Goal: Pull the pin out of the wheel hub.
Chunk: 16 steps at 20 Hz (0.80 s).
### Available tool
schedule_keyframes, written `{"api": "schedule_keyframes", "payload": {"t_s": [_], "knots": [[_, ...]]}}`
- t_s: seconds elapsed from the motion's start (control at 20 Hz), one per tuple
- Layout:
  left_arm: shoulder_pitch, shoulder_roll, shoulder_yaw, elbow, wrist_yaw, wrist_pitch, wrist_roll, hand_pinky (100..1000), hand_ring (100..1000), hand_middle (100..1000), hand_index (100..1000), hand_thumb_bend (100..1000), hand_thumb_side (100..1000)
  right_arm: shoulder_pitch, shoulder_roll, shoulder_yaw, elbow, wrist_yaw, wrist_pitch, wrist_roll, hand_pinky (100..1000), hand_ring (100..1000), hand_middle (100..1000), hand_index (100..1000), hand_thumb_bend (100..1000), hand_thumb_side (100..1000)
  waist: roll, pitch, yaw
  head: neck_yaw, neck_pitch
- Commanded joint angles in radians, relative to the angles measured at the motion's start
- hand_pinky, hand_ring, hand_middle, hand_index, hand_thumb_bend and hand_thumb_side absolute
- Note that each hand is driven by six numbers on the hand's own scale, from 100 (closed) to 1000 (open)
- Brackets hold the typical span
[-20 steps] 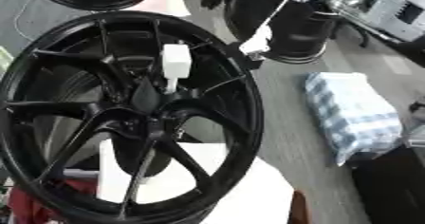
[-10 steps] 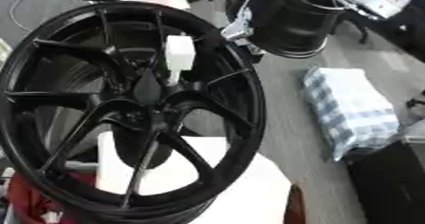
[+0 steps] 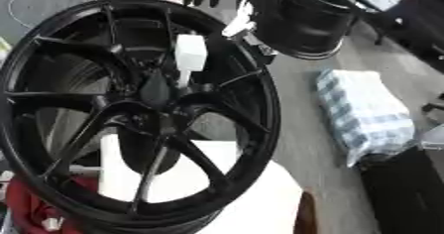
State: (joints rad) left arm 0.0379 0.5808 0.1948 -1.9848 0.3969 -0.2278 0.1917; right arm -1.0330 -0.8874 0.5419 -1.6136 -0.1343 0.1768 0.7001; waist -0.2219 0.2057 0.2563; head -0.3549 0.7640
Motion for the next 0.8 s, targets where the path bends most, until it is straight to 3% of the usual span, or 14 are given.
{"api": "schedule_keyframes", "payload": {"t_s": [0.05,0.8], "knots": [[-0.01,0.015,0.003,-0.015,-0.001,0.005,-0.001,974,644,604,816,113,795,-0.027,-0.003,-0.021,0.018,0.005,0.003,0.023,740,813,754,823,542,286,0.009,-0.01,0.002,-0.006,0.006],[-0.024,0.012,-0.002,-0.015,0.001,0.018,-0.009,976,641,604,816,116,800,-0.009,0.015,0.008,0.049,0.055,0.032,0.009,760,856,773,824,535,269,-0.003,0.001,0.013,-0.018,0.006]]}}
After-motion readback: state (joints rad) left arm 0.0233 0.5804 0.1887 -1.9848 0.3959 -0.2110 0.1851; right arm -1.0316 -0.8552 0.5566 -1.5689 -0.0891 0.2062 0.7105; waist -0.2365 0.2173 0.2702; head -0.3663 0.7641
